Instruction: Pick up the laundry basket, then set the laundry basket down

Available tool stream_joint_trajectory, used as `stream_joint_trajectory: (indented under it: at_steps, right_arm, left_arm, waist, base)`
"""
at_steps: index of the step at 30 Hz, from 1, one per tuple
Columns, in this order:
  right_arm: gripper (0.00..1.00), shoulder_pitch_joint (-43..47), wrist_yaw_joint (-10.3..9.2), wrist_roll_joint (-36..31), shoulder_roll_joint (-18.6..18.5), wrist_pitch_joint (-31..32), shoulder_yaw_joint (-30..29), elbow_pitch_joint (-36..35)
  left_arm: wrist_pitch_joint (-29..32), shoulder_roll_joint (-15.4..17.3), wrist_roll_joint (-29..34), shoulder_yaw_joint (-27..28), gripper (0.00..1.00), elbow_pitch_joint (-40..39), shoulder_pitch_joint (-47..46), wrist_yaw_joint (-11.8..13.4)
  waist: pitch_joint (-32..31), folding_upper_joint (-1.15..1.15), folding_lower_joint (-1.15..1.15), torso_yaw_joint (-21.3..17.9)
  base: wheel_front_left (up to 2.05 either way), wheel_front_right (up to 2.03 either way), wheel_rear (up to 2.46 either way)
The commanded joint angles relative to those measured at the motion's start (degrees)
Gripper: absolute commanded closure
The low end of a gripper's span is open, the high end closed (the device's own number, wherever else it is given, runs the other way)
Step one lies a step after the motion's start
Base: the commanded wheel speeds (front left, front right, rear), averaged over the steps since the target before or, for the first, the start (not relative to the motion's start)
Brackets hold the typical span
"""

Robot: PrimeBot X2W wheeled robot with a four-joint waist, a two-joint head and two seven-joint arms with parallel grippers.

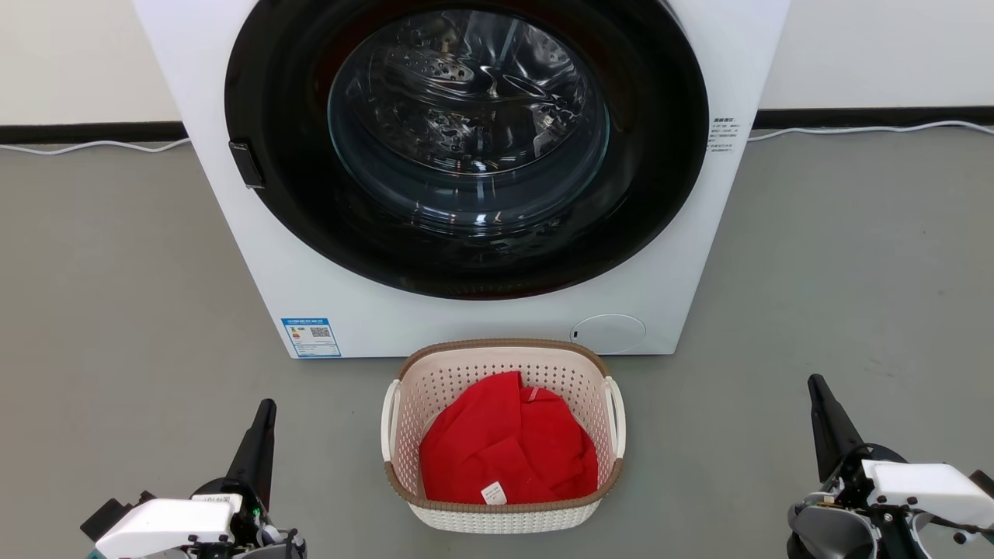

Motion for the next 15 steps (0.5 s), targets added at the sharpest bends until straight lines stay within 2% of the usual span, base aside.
stream_joint_trajectory:
  at_steps: [1,15]
  right_arm:
    - [1.0,-1.34,0.42,0.36,-0.22,0.63,1.1,-1.81]
    - [1.0,-1.34,0.42,0.36,-0.22,0.62,1.11,-1.81]
  left_arm:
    - [0.36,0.75,-0.29,1.76,1.0,-1.67,-3.2,-0.57]
    - [0.36,0.75,-0.29,1.76,1.0,-1.68,-3.2,-0.57]
  waist:
    - [0.0,0.0,0.0,0.0]
    - [0.0,0.0,0.0,0.0]
  base:
    - [0.0,0.0,0.0]
    - [0.0,0.0,0.0]
